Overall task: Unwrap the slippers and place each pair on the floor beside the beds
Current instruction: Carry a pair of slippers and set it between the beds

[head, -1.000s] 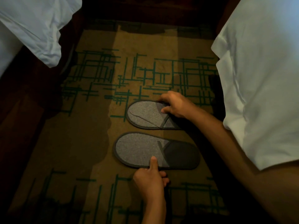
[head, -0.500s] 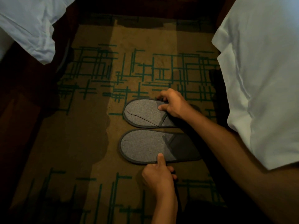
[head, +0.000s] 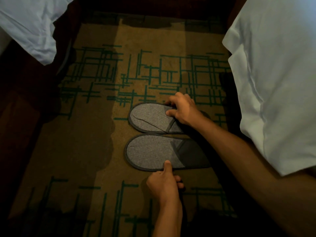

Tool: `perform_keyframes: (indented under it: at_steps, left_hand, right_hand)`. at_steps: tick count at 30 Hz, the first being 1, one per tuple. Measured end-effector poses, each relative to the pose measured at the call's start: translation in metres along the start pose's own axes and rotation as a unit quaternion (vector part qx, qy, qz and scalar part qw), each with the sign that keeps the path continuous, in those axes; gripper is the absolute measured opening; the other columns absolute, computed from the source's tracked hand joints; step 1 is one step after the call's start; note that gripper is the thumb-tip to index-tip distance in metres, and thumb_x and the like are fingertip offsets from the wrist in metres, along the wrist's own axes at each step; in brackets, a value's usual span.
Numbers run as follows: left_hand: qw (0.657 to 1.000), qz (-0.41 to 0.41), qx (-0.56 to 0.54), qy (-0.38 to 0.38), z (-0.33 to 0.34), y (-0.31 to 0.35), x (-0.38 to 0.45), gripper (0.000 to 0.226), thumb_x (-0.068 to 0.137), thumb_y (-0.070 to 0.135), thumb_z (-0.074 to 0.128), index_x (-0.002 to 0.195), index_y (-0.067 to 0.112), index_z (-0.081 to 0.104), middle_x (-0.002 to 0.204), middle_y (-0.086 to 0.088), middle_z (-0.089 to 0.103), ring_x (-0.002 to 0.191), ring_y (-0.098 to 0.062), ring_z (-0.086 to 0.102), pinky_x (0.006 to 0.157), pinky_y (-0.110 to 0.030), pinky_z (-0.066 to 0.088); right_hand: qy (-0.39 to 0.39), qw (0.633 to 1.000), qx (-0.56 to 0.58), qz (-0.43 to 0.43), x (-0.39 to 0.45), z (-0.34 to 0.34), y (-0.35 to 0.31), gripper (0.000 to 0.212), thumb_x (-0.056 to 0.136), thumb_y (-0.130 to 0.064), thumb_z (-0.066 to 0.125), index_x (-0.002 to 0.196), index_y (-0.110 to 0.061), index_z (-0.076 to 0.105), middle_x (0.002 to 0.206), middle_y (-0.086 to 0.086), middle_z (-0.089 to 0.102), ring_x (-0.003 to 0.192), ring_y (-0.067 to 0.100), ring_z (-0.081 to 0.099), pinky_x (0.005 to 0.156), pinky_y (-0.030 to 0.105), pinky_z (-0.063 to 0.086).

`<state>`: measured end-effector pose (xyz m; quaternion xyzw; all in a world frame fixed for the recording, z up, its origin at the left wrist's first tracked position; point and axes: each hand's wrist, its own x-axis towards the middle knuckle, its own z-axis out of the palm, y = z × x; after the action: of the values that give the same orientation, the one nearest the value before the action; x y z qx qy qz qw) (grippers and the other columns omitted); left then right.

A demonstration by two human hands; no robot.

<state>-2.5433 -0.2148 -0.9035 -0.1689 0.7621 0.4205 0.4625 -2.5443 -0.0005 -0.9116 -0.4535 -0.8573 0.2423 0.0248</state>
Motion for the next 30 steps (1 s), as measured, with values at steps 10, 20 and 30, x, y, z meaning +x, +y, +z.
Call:
perform_keyframes:
  at_steps: [10, 20, 30]
  left_hand:
    - [0.998, -0.013, -0.060, -0.025, 0.003, 0.000, 0.000, 0.036, 0.095, 0.025, 0.062, 0.068, 0.001, 0.060, 0.035, -0.001, 0.058, 0.024, -0.012, 0.051, 0.028, -0.015, 0.033]
    - [0.999, 0.004, -0.039, 0.007, 0.003, 0.002, -0.006, 0.029, 0.094, 0.023, 0.061, 0.072, 0.003, 0.062, 0.054, -0.008, 0.063, 0.037, -0.015, 0.056, 0.038, -0.021, 0.039]
    - [0.645, 0.468, 0.604, -0.034, -0.023, 0.027, 0.022, 0.097, 0.075, 0.065, 0.065, 0.153, 0.045, 0.010, 0.168, -0.001, -0.003, 0.152, -0.036, -0.010, 0.116, -0.063, 0.002]
  right_hand:
    - [-0.012, 1.000, -0.005, 0.000, -0.006, 0.000, 0.000, 0.040, 0.077, -0.032, 0.075, 0.114, -0.020, 0.066, 0.108, 0.010, 0.060, 0.106, 0.033, 0.056, 0.089, 0.039, 0.048]
    - [-0.053, 0.998, -0.040, -0.013, -0.013, -0.009, 0.002, 0.047, 0.078, -0.037, 0.073, 0.121, -0.023, 0.060, 0.117, 0.009, 0.055, 0.111, 0.032, 0.051, 0.091, 0.039, 0.046]
    - [-0.110, 0.992, -0.055, -0.033, -0.006, -0.013, 0.000, 0.069, 0.071, -0.039, 0.079, 0.133, -0.026, 0.051, 0.122, 0.011, 0.050, 0.115, 0.033, 0.049, 0.096, 0.041, 0.045]
